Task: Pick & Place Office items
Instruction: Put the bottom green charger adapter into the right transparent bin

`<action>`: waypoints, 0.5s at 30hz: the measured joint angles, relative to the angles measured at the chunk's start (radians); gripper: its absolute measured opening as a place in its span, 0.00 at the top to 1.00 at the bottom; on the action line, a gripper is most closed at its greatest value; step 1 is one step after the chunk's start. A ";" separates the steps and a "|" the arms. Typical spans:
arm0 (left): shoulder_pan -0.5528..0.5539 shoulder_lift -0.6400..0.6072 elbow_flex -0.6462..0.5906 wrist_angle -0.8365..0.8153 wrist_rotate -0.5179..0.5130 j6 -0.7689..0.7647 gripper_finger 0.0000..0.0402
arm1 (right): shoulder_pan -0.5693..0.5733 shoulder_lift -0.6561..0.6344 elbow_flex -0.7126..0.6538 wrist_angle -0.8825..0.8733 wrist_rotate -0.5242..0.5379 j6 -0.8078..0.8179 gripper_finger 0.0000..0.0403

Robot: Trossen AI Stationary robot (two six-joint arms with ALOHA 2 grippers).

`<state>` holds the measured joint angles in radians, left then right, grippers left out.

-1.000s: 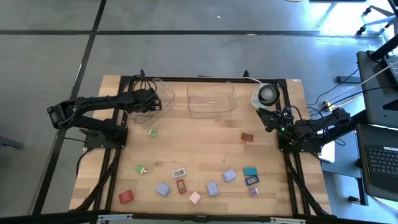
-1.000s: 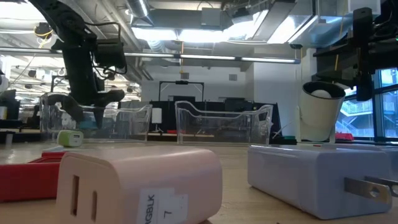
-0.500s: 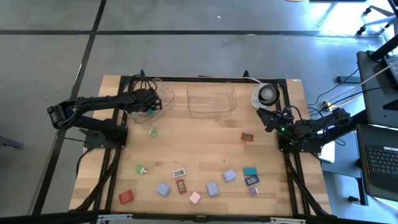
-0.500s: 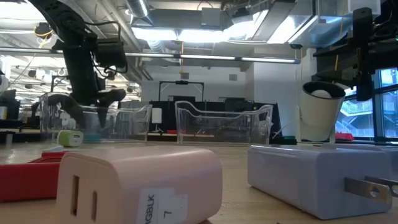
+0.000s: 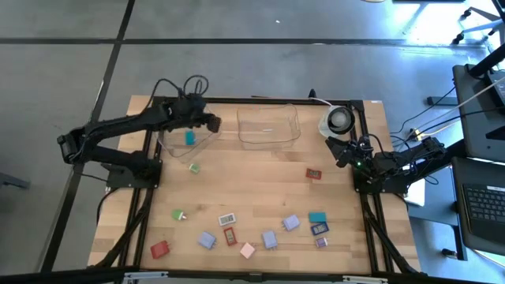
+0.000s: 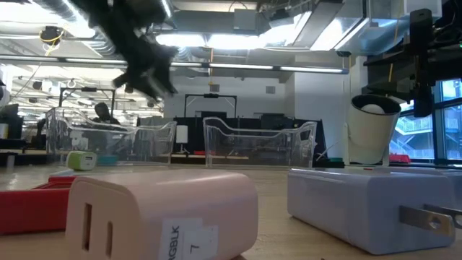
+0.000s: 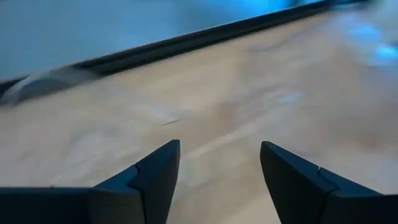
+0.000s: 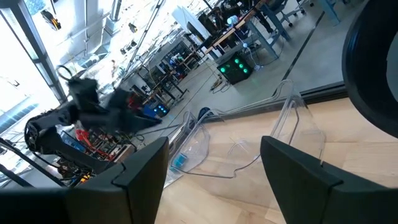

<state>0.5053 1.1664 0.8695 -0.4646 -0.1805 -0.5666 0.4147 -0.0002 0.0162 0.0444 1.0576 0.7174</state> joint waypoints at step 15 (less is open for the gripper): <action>-0.468 0.000 0.116 -0.054 0.556 0.336 0.46 | 0.000 0.000 0.000 -0.001 0.000 0.000 0.36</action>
<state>0.0374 1.1660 0.9855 -0.5190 0.3754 -0.2310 0.4147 -0.0002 0.0164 0.0438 1.0576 0.7170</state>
